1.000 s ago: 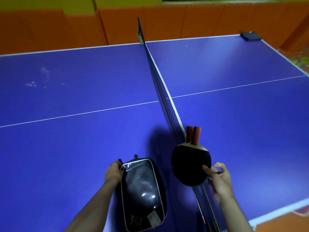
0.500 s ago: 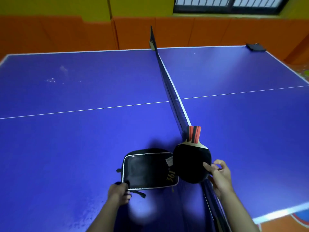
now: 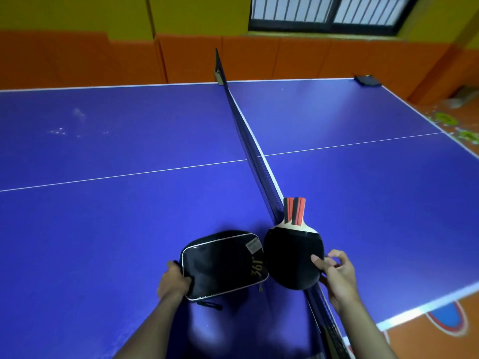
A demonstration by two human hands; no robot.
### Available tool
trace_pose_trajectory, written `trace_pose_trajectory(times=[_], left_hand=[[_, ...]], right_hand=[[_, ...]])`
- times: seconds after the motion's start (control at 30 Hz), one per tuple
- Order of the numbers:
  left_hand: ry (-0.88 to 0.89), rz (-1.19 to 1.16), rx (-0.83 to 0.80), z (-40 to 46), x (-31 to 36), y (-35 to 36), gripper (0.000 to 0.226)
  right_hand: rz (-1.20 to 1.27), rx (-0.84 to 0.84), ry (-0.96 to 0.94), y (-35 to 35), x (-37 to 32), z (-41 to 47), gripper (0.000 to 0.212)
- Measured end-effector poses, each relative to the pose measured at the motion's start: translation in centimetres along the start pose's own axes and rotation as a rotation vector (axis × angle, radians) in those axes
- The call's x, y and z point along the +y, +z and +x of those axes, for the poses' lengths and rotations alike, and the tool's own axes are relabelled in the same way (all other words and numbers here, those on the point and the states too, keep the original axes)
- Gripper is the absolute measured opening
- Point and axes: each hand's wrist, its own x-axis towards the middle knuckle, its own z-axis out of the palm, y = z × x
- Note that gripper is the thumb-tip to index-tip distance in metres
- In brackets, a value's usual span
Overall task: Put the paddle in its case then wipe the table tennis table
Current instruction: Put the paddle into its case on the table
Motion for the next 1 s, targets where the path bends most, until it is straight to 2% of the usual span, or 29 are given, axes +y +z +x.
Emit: trace_pose_trajectory(times=[0.23,0.4,0.6,0.83,1.0], left_hand=[[0.040,-0.029,-0.023,0.4,0.9,-0.8,0.041],[0.033,-0.070,-0.004,0.9,1.5,-1.7,0.025],[0.250,-0.045,0.145,1.0,2.6,-2.1,0.004],[0.526,-0.206,0.199,0.5,4.8,-2.8,0.018],[0.647,-0.110,0.057,1.1,5.0,-4.0,0.038]], right_hand=[[0.024,0.012,0.001,-0.9,-0.2,0.4,0.039],[0.032,0.001,0.007,-0.7,-0.2,0.7,0.038],[0.014,-0.013,-0.003,-0.6,0.2,1.1,0.038],[0.052,-0.009,0.012,-1.7,0.0,1.6,0.036],[0.061,-0.002,0.028,-2.1,-0.2,2.4,0.034]])
